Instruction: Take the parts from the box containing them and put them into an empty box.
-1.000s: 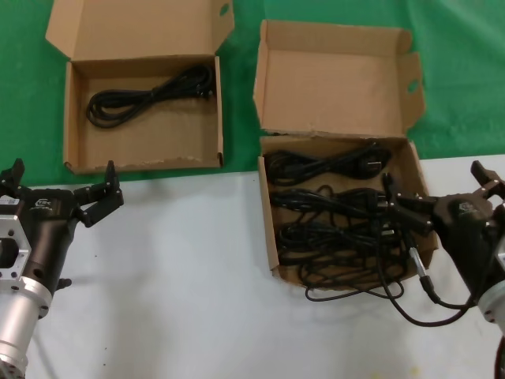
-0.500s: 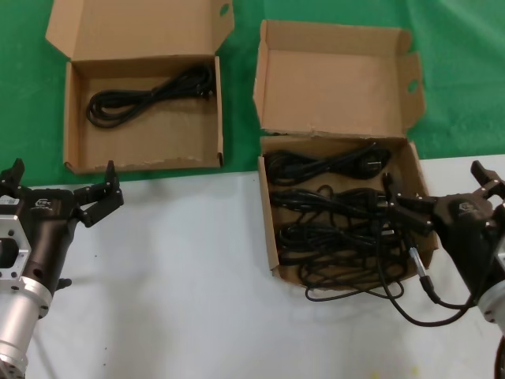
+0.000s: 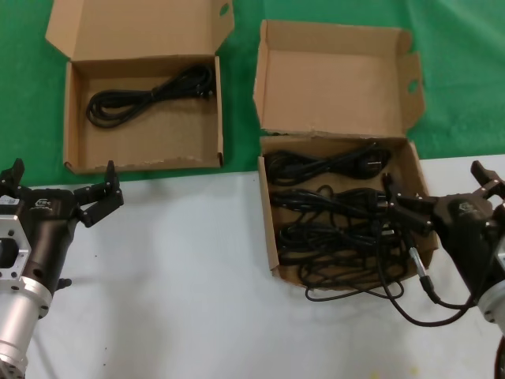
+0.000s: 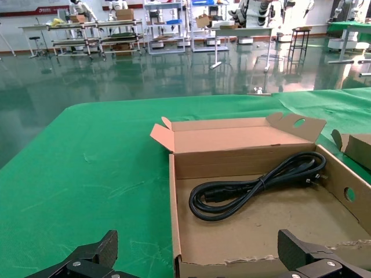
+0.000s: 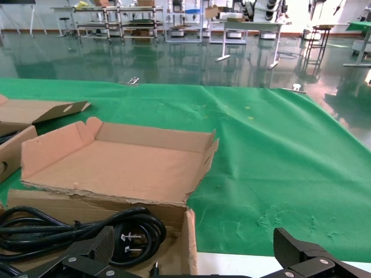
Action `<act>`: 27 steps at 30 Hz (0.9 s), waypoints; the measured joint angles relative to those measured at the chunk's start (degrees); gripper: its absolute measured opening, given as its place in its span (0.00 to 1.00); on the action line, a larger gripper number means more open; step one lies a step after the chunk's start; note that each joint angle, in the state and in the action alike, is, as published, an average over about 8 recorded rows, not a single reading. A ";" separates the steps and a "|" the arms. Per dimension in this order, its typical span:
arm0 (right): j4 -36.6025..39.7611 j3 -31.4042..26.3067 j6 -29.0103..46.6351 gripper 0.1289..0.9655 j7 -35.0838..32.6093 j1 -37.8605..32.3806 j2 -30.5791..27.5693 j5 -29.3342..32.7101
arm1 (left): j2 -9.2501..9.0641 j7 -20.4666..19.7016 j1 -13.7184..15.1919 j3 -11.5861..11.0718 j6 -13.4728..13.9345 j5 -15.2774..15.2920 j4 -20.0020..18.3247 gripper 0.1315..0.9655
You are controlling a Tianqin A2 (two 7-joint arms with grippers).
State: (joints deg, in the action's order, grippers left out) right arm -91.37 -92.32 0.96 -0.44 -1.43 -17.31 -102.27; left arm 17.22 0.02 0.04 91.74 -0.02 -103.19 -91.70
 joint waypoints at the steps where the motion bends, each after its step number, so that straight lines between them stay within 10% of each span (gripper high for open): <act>1: 0.00 0.00 0.00 1.00 0.00 0.00 0.00 0.00 | 0.00 0.00 0.00 0.00 0.00 0.00 0.00 1.00; 27: 0.00 0.00 0.00 1.00 0.00 0.00 0.00 0.00 | 0.00 0.00 0.00 0.00 0.00 0.00 0.00 1.00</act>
State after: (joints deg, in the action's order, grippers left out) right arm -91.37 -92.32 0.96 -0.44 -1.43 -17.31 -102.27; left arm 17.22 0.02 0.04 91.74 -0.02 -103.19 -91.70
